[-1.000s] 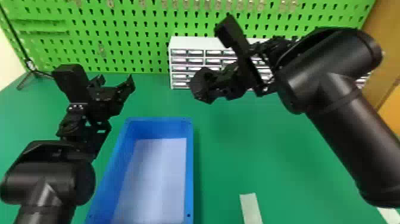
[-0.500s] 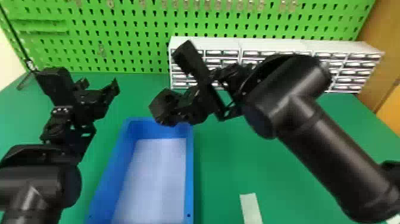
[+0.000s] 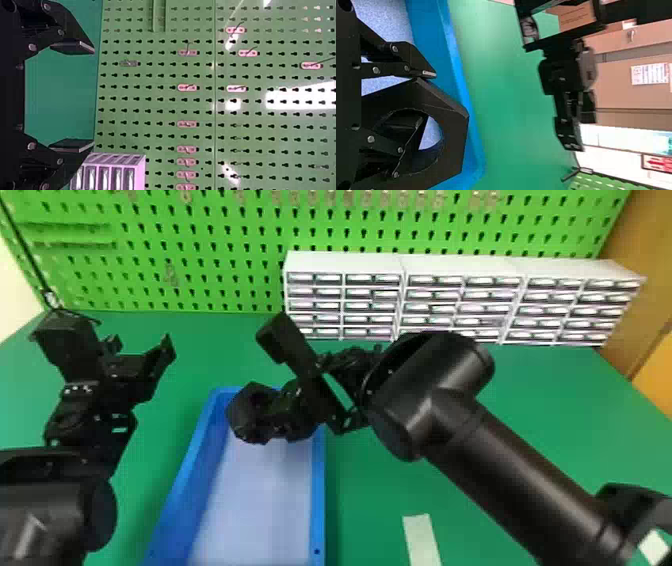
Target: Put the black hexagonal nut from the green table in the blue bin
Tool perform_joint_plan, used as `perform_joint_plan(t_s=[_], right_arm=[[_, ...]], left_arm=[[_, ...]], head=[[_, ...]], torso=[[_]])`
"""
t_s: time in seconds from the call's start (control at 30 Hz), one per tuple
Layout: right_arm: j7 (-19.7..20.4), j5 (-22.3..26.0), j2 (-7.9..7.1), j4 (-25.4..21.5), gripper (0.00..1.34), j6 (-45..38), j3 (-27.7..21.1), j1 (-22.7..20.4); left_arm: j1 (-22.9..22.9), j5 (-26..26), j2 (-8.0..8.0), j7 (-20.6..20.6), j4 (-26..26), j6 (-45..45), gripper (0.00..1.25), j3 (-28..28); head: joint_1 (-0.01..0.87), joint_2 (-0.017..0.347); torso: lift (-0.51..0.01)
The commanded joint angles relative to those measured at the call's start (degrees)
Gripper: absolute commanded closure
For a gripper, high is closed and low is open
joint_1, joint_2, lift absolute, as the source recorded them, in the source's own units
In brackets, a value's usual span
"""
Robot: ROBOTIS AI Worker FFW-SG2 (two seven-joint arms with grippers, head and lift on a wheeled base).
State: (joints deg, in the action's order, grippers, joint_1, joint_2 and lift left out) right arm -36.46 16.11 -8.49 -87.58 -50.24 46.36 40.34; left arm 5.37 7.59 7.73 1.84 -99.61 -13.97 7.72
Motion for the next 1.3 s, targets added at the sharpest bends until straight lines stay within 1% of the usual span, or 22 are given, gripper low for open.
perform_joint_plan(t_s=[0.0, 0.1, 0.3, 0.5, 0.83, 0.87, 0.9, 0.93, 0.97, 1.07, 1.13, 1.27], right_arm=[[1.0, 0.3, 0.23, 2.3, 1.00, 0.9, 2.5, -0.1], [1.9, 0.8, 0.14, 2.8, 1.00, 1.2, 4.5, 0.2], [3.0, 2.7, -0.03, 4.5, 1.00, 1.7, 6.7, 0.2], [3.1, 3.6, -0.21, 5.0, 1.00, 2.0, 7.3, 0.3], [3.1, 3.7, -0.65, 4.9, 0.99, 2.3, 7.3, 0.8], [3.1, 3.7, -0.74, 4.9, 0.93, 2.3, 7.3, 0.8], [3.1, 3.9, -0.91, 4.9, 0.80, 2.5, 7.3, 0.9], [3.1, 3.9, -1.00, 4.9, 0.70, 2.5, 7.3, 0.9], [3.1, 3.9, -1.09, 4.9, 0.66, 2.5, 7.3, 0.9], [3.1, 3.8, -1.09, 4.9, 0.60, 2.3, 7.1, 0.9], [3.1, 3.6, -1.09, 5.0, 0.51, 2.3, 6.9, 0.9], [3.1, 3.6, -1.09, 5.0, 0.40, 2.2, 6.7, 0.9]], left_arm=[[-0.1, 0.0, 0.00, 0.0, 0.0, 0.0, 0.43, 0.1], [-0.1, 0.0, 0.00, 0.0, 0.1, 0.0, 0.43, 0.0], [-0.1, 0.1, 0.00, 0.0, 0.3, 0.0, 0.43, -0.3], [0.0, 0.1, 0.00, 0.0, 0.4, 0.0, 0.43, -0.5], [0.2, 0.1, 0.00, 0.0, 0.5, 0.0, 0.43, -1.0], [0.2, 0.1, 0.00, 0.0, 0.5, 0.0, 0.43, -1.0], [0.3, 0.1, 0.00, 0.0, 0.5, 0.0, 0.43, -1.0], [0.3, 0.1, 0.00, 0.0, 0.5, 0.0, 0.44, -1.0], [0.3, 0.1, 0.00, 0.0, 0.5, 0.0, 0.45, -1.0], [0.3, 0.1, 0.00, 0.0, 0.5, 0.0, 0.47, -1.0], [0.3, 0.2, 0.00, 0.0, 0.5, 0.0, 0.47, -1.0], [0.3, 0.1, 0.00, 0.0, 0.5, 0.0, 0.47, -1.1]], head=[[0.686, 0.028], [0.686, 0.028], [0.686, 0.028], [0.686, 0.028], [0.686, 0.028], [0.686, 0.028], [0.686, 0.028], [0.686, 0.028], [0.686, 0.028], [0.686, 0.028], [0.686, 0.028], [0.686, 0.028]], torso=[[-0.096], [-0.096], [-0.096], [-0.096], [-0.096], [-0.096], [-0.096], [-0.096], [-0.096], [-0.096], [-0.096], [-0.096]])
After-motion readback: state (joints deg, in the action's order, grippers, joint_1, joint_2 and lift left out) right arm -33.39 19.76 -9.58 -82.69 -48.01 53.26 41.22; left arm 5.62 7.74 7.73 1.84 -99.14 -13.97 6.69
